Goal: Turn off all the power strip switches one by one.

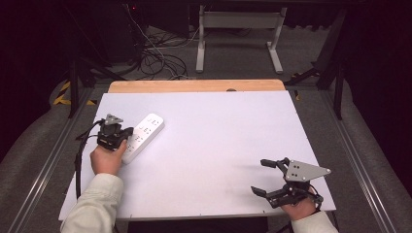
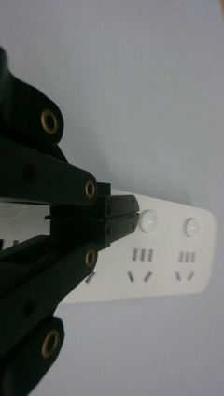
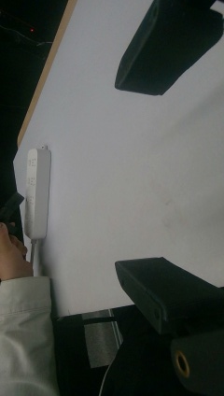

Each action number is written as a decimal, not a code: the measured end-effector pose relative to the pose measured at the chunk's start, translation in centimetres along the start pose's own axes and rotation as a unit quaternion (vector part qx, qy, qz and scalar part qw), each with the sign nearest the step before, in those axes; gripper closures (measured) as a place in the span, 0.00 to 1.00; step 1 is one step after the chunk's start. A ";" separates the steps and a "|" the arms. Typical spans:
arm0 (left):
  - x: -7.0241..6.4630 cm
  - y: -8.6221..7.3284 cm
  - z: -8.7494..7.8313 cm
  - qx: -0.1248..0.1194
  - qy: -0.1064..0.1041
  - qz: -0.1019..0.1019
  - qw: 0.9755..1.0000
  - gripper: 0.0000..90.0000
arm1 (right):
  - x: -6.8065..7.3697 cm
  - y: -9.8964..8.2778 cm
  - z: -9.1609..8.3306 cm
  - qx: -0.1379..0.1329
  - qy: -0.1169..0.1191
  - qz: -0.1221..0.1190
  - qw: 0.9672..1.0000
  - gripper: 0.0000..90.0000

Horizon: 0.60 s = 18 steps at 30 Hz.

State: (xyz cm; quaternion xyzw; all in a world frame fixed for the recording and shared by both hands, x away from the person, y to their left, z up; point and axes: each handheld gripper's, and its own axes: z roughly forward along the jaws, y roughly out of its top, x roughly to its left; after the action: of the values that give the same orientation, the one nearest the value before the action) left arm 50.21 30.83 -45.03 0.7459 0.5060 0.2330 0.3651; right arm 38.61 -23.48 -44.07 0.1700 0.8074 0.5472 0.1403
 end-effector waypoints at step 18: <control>-0.8 1.9 -0.4 -0.006 -0.009 0.015 1.000 1.00 | -0.1 0.0 0.1 0.002 0.000 0.003 1.000 0.13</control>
State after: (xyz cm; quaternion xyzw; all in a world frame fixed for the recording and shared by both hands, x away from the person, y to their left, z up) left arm 50.73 29.74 -43.23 0.7532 0.4898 0.2347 0.3711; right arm 38.73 -23.43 -44.15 0.1728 0.8082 0.5457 0.1383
